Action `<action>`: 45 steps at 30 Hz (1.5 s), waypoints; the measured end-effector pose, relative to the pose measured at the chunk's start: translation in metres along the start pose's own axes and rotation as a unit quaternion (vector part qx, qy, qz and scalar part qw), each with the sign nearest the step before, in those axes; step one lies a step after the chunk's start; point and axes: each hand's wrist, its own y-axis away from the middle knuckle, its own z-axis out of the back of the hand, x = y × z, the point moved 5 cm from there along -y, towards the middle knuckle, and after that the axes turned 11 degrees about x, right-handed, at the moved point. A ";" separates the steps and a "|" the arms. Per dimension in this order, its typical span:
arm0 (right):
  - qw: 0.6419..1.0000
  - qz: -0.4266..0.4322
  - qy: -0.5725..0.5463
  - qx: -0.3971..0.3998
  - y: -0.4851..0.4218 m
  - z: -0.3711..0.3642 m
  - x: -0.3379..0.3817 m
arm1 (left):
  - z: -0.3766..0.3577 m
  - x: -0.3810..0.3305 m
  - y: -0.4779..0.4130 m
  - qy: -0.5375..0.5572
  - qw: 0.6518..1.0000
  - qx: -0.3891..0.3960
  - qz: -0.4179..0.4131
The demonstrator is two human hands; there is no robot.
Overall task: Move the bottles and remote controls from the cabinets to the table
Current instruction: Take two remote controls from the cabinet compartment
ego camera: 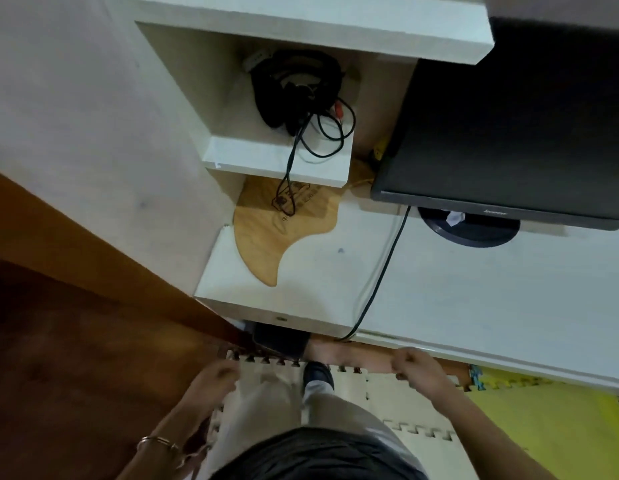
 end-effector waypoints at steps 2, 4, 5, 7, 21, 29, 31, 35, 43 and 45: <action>0.997 0.062 0.036 -0.004 0.002 0.010 0.046 | 0.003 -0.036 0.006 -0.020 0.999 -0.006 -0.035; 0.989 0.139 0.041 -0.006 0.016 0.017 0.098 | 0.016 -0.091 0.016 -0.026 0.995 -0.020 -0.099; 0.983 0.182 0.037 -0.005 0.028 0.019 0.126 | 0.024 -0.120 0.025 -0.030 0.989 -0.023 -0.141; 0.962 0.269 0.038 -0.006 0.061 0.022 0.179 | 0.044 -0.169 0.046 -0.026 0.975 -0.028 -0.218; 0.523 0.819 0.102 -0.212 0.405 0.070 0.423 | 0.159 -0.442 0.335 -0.010 0.561 -0.299 -0.772; 0.336 0.850 0.091 -0.396 0.533 0.097 0.485 | 0.186 -0.524 0.431 -0.025 0.433 -0.410 -0.802; 0.326 0.841 0.089 -0.422 0.558 0.103 0.501 | 0.196 -0.544 0.444 -0.037 0.429 -0.438 -0.790; 0.388 0.785 0.129 -0.465 0.594 0.113 0.550 | 0.227 -0.589 0.465 -0.089 0.478 -0.507 -0.711; 0.529 0.636 0.262 -0.497 0.602 0.118 0.630 | 0.269 -0.652 0.491 -0.232 0.608 -0.543 -0.531; 0.563 0.602 0.293 -0.484 0.594 0.119 0.641 | 0.273 -0.660 0.490 -0.280 0.628 -0.546 -0.479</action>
